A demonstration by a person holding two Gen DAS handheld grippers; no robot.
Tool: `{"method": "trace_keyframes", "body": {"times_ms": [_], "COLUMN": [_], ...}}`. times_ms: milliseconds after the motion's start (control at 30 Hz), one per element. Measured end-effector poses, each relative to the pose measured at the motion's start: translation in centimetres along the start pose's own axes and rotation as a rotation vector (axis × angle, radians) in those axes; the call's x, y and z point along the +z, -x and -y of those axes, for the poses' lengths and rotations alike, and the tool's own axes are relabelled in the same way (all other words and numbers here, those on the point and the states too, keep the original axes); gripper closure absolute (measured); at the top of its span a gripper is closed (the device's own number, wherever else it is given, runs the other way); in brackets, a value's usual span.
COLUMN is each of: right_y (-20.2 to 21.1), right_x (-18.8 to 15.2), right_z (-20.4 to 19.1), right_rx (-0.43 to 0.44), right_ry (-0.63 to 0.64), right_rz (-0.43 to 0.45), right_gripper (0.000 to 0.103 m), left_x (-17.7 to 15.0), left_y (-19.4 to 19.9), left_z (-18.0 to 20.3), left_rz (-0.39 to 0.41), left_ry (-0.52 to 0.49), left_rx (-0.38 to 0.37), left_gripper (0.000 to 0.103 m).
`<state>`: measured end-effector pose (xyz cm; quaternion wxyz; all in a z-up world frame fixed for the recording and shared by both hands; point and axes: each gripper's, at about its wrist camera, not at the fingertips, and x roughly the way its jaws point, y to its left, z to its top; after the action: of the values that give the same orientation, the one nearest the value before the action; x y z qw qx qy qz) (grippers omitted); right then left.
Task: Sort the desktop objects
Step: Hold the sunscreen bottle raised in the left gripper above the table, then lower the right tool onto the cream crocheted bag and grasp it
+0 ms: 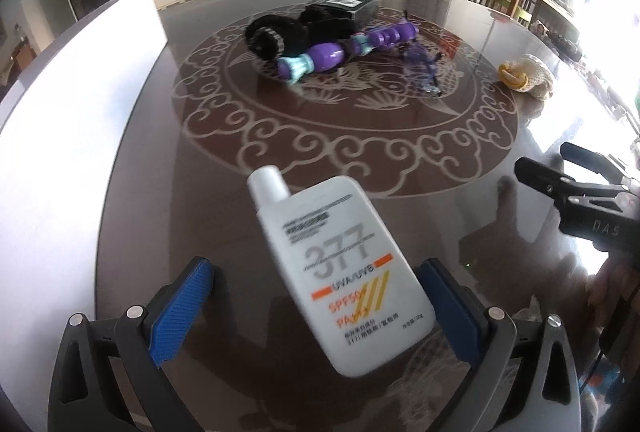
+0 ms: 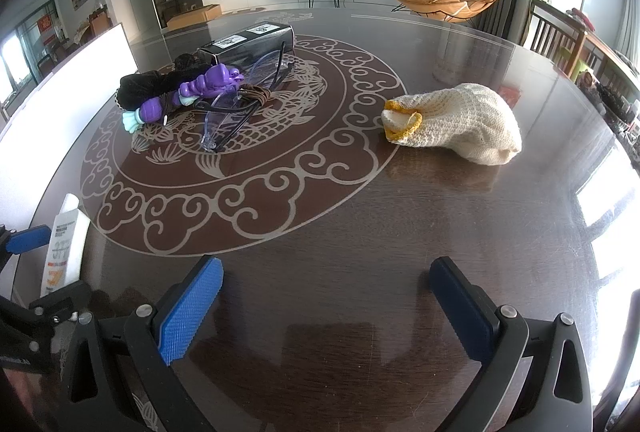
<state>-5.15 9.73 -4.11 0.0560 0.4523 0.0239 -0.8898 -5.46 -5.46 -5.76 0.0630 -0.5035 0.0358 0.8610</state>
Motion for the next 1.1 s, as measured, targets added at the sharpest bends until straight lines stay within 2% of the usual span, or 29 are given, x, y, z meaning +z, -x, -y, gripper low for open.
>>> {"method": "trace_keyframes", "body": {"times_ms": [233,400,433,500,667,767,900,967,1100], "right_y": [0.0,0.0,0.0,0.0,0.0,1.5,2.8,1.5,-3.8], "right_x": [0.0,0.0,0.0,0.0,0.0,0.1,3.0,5.5,8.3], "right_z": [0.0,0.0,0.0,0.0,0.0,1.7,5.9,7.8,10.0], "right_rx": [-0.002,0.0,-0.001,-0.002,0.001,0.029,-0.044,-0.103,-0.077], "right_ry": [0.001,0.0,0.0,0.0,-0.002,-0.093,-0.284,-0.342,-0.401], "right_rz": [-0.001,0.0,0.0,-0.001,0.001,0.073,0.157,0.117,-0.034], "right_gripper": [0.0,0.0,0.0,0.0,0.0,0.0,0.0,0.0,0.0], "left_x": [0.4,0.5,0.4,0.4,0.6,0.7,0.7,0.5,0.5], "left_y": [-0.3,-0.6,-0.4,0.0,-0.1,-0.1,-0.1,0.0,0.0], "left_z": [-0.1,0.3,0.3,0.3,-0.1,-0.1,0.0,0.0,0.0], "left_rz": [0.02,0.078,0.087,0.116,0.124,0.126,0.128,0.128,0.129], "left_ry": [0.023,0.015,0.014,-0.004,-0.018,-0.023,-0.022,-0.022,-0.022], "left_rx": [0.016,0.011,0.007,-0.004,-0.02,-0.015,-0.016,-0.013,-0.013], "left_gripper": [0.0,0.0,0.011,0.026,0.032,0.031,0.031,0.031,0.031]}}
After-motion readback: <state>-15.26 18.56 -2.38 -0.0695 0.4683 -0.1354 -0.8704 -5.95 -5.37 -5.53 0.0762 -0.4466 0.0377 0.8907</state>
